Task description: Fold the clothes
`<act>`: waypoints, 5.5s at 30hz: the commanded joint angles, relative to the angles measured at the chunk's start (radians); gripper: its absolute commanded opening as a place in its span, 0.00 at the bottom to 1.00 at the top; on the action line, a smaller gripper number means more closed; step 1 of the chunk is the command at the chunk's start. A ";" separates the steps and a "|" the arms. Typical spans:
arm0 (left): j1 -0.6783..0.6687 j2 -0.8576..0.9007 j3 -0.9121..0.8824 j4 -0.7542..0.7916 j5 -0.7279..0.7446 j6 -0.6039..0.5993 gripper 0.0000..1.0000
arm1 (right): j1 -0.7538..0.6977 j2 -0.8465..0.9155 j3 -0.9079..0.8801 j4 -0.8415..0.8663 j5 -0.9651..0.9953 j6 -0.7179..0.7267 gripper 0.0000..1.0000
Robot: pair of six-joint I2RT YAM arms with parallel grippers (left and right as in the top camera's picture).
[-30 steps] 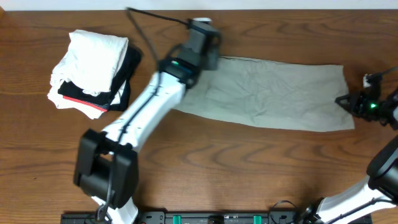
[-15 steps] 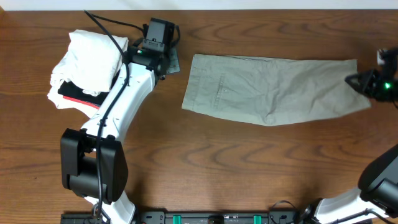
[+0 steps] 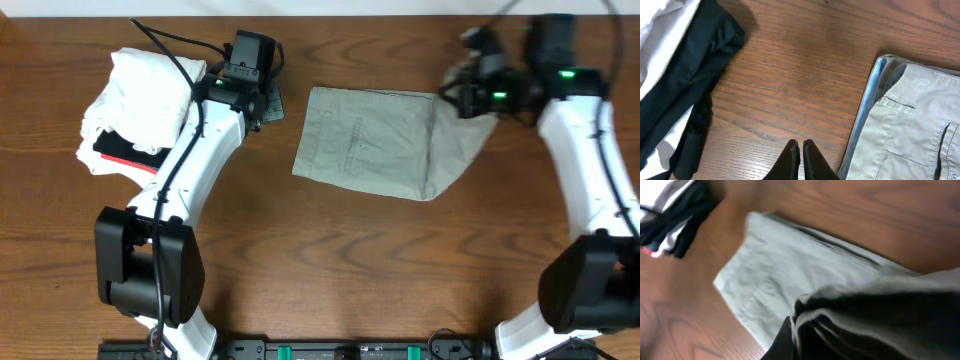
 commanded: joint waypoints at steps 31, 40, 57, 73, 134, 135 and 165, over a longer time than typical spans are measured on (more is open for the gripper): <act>0.125 -0.015 -0.001 -0.100 -0.008 0.016 0.08 | 0.482 0.265 0.013 0.168 0.155 0.438 0.03; 0.125 -0.015 -0.001 -0.101 0.019 0.016 0.08 | 0.480 0.264 0.013 0.230 -0.001 0.526 0.44; 0.125 -0.109 0.006 -0.107 0.210 0.016 0.07 | 0.141 0.108 0.016 0.489 -0.638 0.506 0.54; -0.039 -0.066 0.005 0.273 0.512 -0.006 0.06 | 0.032 0.097 -0.176 0.269 -0.155 0.326 0.01; -0.117 0.059 -0.016 -0.029 0.615 0.025 0.06 | 0.051 -0.058 -0.523 0.251 0.003 0.284 0.01; -0.117 0.077 -0.016 -0.032 0.609 0.026 0.06 | 0.051 -0.057 -0.534 0.253 0.034 0.284 0.01; -0.117 0.185 -0.019 -0.078 0.406 0.028 0.06 | 0.059 0.033 -0.671 0.428 -0.017 0.278 0.01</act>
